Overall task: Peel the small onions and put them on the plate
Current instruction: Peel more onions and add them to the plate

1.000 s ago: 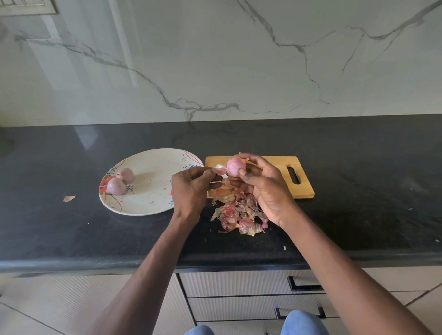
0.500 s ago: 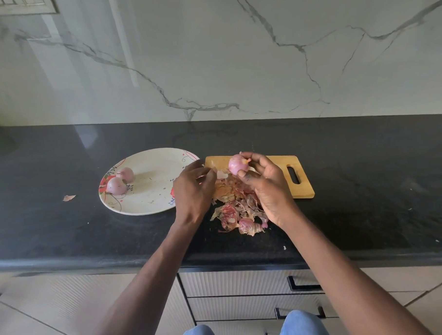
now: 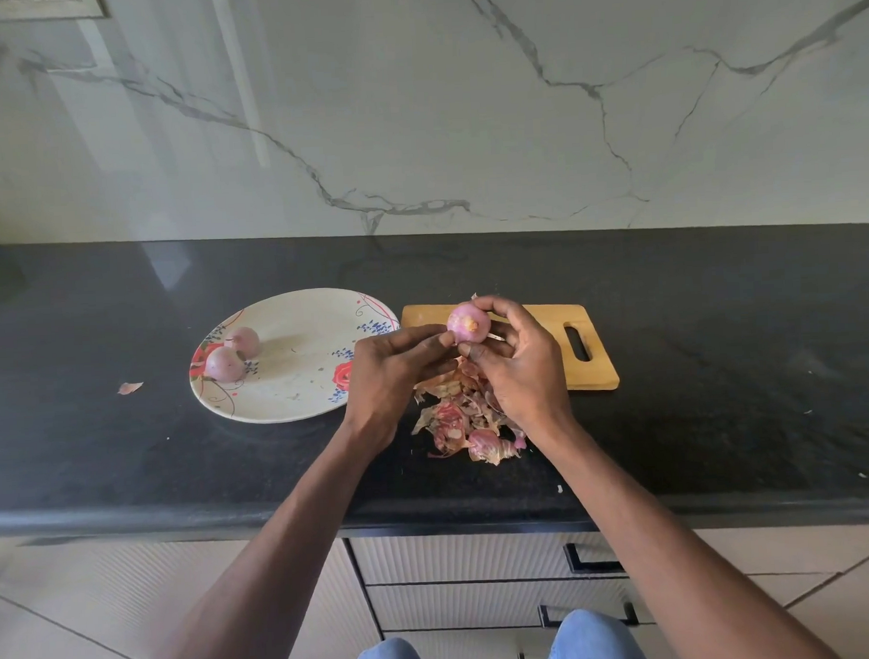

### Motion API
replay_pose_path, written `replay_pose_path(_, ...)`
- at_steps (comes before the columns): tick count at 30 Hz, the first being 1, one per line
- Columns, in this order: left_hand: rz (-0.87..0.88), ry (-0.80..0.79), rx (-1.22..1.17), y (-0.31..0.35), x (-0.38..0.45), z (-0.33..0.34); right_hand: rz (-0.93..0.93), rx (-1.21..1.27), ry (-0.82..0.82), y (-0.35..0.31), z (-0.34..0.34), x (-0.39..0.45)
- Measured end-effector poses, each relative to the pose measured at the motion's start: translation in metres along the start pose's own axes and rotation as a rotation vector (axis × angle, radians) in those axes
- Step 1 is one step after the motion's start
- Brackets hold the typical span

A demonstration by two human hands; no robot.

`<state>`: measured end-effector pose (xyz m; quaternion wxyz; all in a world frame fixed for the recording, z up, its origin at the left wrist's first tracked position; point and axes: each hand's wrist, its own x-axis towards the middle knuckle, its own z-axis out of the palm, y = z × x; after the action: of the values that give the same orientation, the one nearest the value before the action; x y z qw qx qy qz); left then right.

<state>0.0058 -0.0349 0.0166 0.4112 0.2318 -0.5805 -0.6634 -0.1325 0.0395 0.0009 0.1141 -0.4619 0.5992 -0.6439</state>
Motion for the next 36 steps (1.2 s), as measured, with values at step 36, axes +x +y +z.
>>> replay_pose_path(36,-0.019,0.142,-0.12,-0.001,0.006,-0.003,0.328,0.487,-0.046,-0.015,-0.003,0.002)
